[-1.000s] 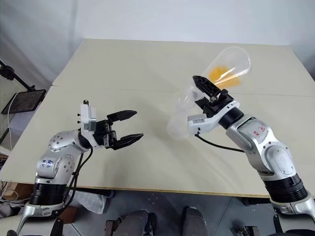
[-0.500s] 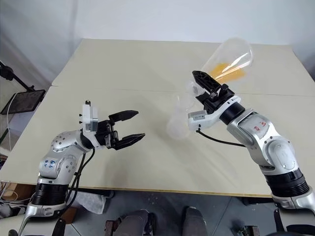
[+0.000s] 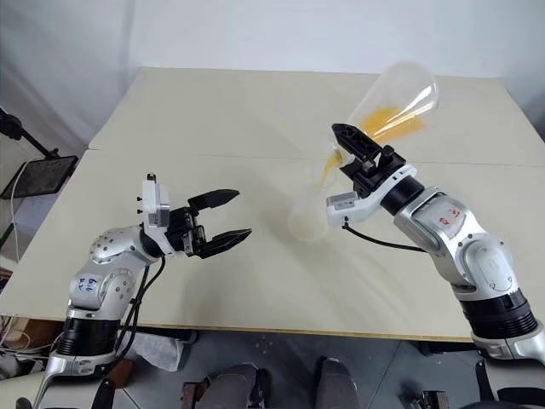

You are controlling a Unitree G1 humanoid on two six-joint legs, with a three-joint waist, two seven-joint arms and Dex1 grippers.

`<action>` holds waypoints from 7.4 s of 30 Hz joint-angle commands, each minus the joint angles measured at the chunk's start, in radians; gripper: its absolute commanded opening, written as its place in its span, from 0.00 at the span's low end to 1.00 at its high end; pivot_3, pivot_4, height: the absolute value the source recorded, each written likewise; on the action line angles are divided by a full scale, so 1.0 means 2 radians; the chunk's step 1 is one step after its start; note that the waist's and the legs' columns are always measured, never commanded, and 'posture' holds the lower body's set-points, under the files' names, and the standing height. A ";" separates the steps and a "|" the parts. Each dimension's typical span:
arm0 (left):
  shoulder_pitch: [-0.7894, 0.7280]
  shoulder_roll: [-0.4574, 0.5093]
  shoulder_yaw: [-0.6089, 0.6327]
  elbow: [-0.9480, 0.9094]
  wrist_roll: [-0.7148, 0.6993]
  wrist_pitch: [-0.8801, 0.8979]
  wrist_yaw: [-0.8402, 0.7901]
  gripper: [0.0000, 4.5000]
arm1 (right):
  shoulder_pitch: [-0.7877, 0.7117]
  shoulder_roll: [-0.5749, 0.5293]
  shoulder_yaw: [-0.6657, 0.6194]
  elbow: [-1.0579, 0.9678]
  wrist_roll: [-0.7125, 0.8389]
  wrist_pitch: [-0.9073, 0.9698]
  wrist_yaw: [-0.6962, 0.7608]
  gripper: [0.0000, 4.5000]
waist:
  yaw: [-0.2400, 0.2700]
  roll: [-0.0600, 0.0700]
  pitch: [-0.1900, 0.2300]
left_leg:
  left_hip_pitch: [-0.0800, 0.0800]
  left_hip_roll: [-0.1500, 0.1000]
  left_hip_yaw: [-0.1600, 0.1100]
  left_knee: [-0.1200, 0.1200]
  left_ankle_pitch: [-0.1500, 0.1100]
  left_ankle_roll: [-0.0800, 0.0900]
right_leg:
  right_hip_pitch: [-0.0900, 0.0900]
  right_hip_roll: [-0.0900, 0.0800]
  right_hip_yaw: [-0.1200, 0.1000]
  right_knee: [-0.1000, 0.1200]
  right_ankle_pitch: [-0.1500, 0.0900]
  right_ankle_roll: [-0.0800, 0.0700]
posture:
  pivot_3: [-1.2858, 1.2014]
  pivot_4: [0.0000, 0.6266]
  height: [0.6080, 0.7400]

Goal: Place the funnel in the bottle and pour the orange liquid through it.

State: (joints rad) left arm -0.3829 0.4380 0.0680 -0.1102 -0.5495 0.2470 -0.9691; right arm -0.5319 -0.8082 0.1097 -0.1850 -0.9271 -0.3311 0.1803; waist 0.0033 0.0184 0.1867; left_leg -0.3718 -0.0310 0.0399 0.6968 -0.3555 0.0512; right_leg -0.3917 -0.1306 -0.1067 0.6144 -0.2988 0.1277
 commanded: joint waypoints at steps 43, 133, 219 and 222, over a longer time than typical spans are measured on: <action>-0.002 -0.003 0.003 -0.019 -0.004 -0.015 0.006 1.00 | -0.031 0.002 0.007 0.008 -0.016 -0.008 -0.021 0.62 | -0.002 0.000 0.000 | 0.000 0.000 0.000 0.000 0.000 0.000 | 0.000 0.000 0.000 -0.001 0.000 0.000 | 0.52 0.24 1.00; -0.007 -0.014 0.002 -0.015 -0.002 -0.017 0.008 1.00 | -0.016 -0.021 0.005 0.019 -0.053 -0.024 -0.077 0.62 | -0.002 0.000 0.000 | 0.000 0.000 0.000 0.000 0.000 0.000 | 0.000 0.000 0.000 -0.001 0.000 0.000 | 0.52 0.24 1.00; -0.019 -0.038 -0.008 0.014 0.006 -0.038 0.005 1.00 | -0.041 -0.043 -0.002 0.013 -0.047 -0.035 -0.075 0.62 | -0.002 0.000 0.000 | 0.000 0.000 0.000 0.000 0.000 0.000 | 0.000 0.000 0.000 -0.001 0.000 0.000 | 0.52 0.24 1.00; -0.019 -0.039 -0.008 0.015 0.006 -0.039 0.005 1.00 | -0.042 -0.043 -0.001 0.014 -0.047 -0.035 -0.075 0.62 | -0.002 0.000 0.000 | 0.000 0.000 0.000 0.000 0.000 0.000 | 0.000 0.000 0.000 -0.001 0.000 0.000 | 0.52 0.24 1.00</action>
State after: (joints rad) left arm -0.4110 0.3637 0.0546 -0.0644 -0.5398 0.1935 -0.9583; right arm -0.5845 -0.8731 0.1464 -0.1233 -1.0326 -0.3961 0.0424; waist -0.0012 0.0184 0.1868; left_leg -0.3720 -0.0305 0.0399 0.6962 -0.3553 0.0507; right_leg -0.3914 -0.1300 -0.1065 0.6127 -0.2988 0.1277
